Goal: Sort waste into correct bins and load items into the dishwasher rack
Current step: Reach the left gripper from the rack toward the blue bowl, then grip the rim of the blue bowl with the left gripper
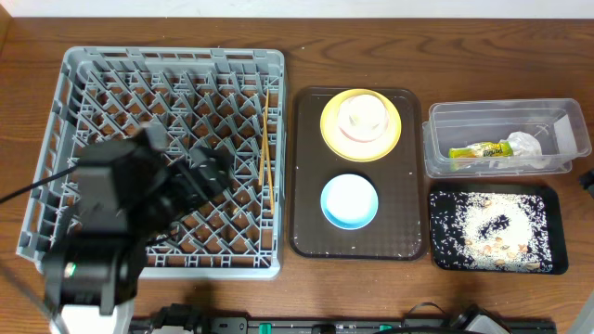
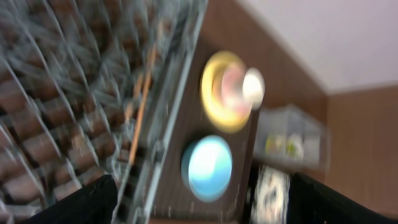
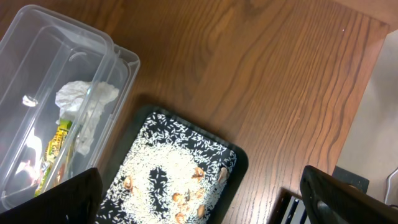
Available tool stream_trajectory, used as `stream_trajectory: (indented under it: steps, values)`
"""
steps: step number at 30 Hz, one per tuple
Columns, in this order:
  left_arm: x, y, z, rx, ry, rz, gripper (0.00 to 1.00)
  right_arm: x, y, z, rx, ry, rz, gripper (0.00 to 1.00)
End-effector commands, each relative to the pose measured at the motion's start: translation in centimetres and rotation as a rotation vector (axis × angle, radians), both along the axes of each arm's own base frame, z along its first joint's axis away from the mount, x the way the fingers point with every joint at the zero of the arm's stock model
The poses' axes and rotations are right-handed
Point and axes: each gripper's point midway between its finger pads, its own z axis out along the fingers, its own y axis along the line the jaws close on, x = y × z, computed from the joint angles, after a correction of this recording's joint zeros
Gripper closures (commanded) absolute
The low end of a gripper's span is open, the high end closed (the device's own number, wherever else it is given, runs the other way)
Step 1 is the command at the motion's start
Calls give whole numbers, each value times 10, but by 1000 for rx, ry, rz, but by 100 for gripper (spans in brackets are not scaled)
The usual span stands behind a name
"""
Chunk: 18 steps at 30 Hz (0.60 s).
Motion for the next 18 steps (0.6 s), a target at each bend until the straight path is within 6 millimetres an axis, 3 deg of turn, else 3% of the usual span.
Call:
stream_trajectory:
  steps: [1,8,18]
  values:
    - [-5,-32,-11,-34,72,-128,11,-4,-2,2,-5,1,-14,1]
    - [-12,-95,-55,109,176,-352,11,-4,-2,2,-5,1,-14,1]
    - [-53,-225,-116,192,195,-746,11,-4,-2,2,-5,1,-14,1]
